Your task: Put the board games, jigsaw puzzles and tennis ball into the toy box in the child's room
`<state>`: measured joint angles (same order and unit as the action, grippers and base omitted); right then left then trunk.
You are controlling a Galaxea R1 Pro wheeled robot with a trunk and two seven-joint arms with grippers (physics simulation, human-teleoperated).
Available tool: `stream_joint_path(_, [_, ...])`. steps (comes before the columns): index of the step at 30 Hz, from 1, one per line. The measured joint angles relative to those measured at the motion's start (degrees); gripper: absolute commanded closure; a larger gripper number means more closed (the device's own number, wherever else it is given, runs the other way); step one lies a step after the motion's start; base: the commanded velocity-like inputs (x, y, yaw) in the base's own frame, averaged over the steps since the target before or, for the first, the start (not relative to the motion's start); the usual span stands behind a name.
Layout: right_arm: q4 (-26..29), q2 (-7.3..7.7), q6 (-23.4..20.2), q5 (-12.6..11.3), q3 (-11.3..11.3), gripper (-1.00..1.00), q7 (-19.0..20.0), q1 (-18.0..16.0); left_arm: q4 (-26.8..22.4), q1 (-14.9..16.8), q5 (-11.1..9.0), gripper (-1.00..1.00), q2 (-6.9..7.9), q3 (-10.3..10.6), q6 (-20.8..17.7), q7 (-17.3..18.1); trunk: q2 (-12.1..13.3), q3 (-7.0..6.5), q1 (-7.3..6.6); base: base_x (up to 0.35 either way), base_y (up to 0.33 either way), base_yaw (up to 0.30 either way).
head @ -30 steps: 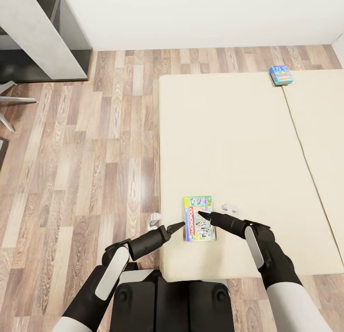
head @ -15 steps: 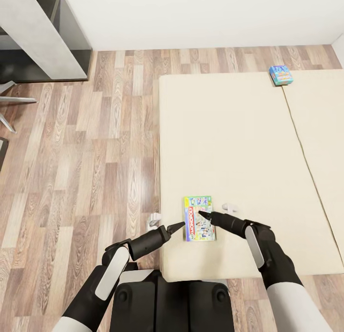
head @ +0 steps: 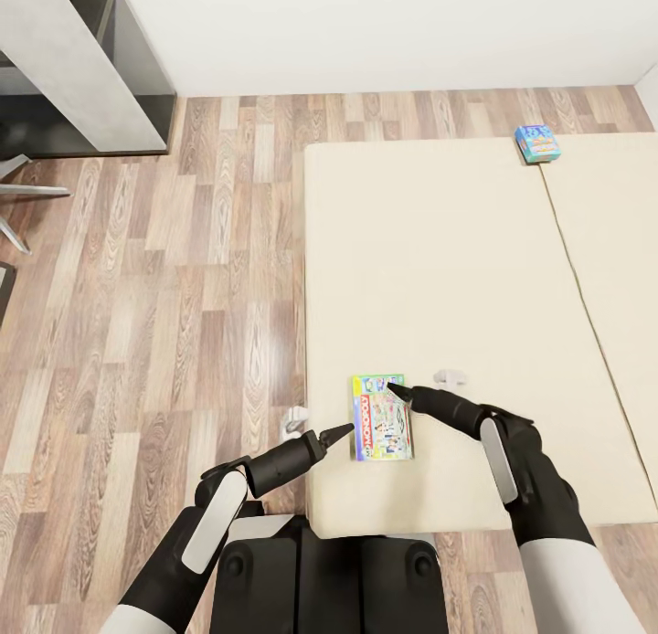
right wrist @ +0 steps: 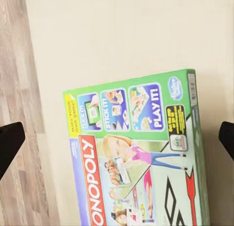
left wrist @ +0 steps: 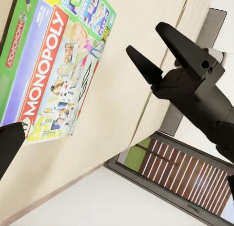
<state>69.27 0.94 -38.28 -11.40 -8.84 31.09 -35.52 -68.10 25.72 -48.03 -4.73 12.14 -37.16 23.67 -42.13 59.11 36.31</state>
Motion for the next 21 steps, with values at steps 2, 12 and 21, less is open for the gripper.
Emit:
stream_joint_path(2, [1.39,0.25,-0.63,0.04,-0.05,-1.0,0.0,0.06,0.03,0.01,0.0,-1.0,0.0,-0.02,-0.02,0.0,0.0,0.0,0.0,0.0,0.0,0.0])
stream_joint_path(12, [4.31,0.81,-5.3,0.18,-0.21,-1.0,0.0,0.42,0.14,-0.02,0.0,-1.0,0.0,-0.04,0.0,-0.02,0.0,0.0,0.0,0.0,0.0,0.0])
stream_joint_path(21, [7.92,2.53,-8.94,0.19,-3.88,-1.0,0.1,1.65,0.16,-0.03,0.0,-1.0,0.0,-0.04,0.01,-0.06,0.0,0.0,0.0,0.0,0.0,0.0])
